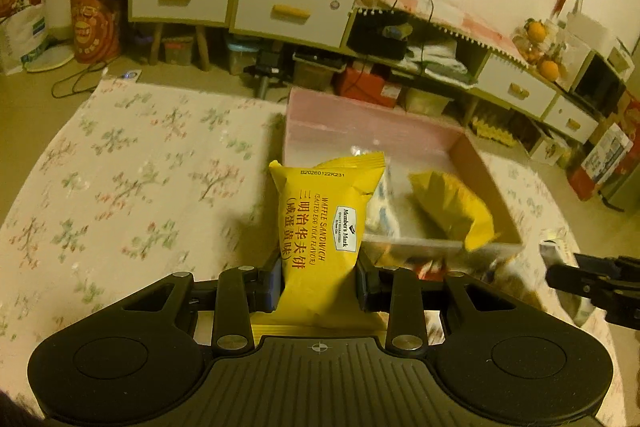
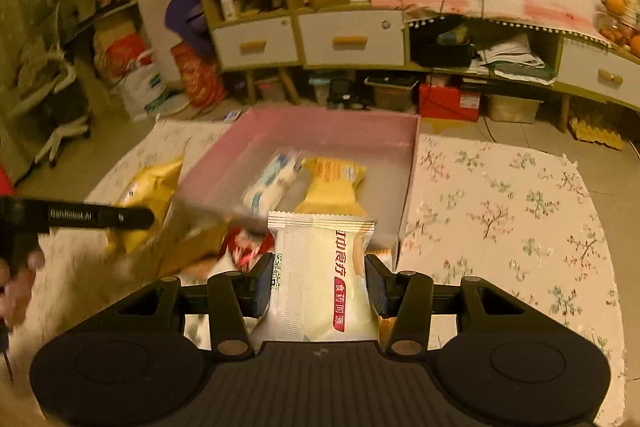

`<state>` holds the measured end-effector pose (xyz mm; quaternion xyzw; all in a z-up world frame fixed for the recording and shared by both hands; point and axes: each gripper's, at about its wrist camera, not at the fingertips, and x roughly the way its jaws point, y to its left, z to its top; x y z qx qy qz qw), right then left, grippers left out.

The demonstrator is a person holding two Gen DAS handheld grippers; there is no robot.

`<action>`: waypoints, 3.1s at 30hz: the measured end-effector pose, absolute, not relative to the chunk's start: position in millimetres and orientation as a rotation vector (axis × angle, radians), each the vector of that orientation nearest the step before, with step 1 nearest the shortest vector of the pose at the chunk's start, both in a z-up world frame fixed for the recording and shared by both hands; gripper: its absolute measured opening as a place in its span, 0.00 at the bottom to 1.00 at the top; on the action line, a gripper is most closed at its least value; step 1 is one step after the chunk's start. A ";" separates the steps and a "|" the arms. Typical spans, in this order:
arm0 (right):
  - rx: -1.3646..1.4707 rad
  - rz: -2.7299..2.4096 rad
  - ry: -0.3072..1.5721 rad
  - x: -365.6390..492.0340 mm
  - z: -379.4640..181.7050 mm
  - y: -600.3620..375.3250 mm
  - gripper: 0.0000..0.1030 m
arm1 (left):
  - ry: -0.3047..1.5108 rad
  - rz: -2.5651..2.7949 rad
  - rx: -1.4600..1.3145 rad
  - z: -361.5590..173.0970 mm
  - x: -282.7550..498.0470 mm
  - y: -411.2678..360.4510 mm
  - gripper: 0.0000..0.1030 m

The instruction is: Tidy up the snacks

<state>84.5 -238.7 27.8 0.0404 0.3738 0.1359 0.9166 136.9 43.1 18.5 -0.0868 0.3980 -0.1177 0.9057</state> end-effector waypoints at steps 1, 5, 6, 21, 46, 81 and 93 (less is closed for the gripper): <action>0.098 0.267 0.769 89.2 28.3 -240.1 0.12 | 0.815 -0.245 -0.181 20.6 141.0 41.0 0.31; 0.157 0.226 0.766 108.5 28.5 -245.8 0.12 | 0.805 -0.248 -0.173 22.6 158.2 31.7 0.31; 0.168 0.220 0.765 113.4 27.6 -246.5 0.12 | 0.806 -0.246 -0.168 21.9 162.5 29.3 0.31; 0.172 0.187 0.776 190.7 4.7 -247.0 0.12 | 0.841 -0.211 -0.063 -1.9 224.7 -4.4 0.31; 0.124 0.196 0.809 237.8 -12.1 -234.7 0.17 | 0.841 -0.216 -0.046 -23.2 259.8 -12.3 0.35; 0.131 0.216 0.792 161.7 37.8 -231.0 0.66 | 0.847 -0.320 0.001 19.5 165.2 -17.6 0.92; 0.094 0.232 0.796 106.3 41.6 -223.3 0.71 | 0.916 -0.339 0.009 14.1 104.4 -10.4 0.93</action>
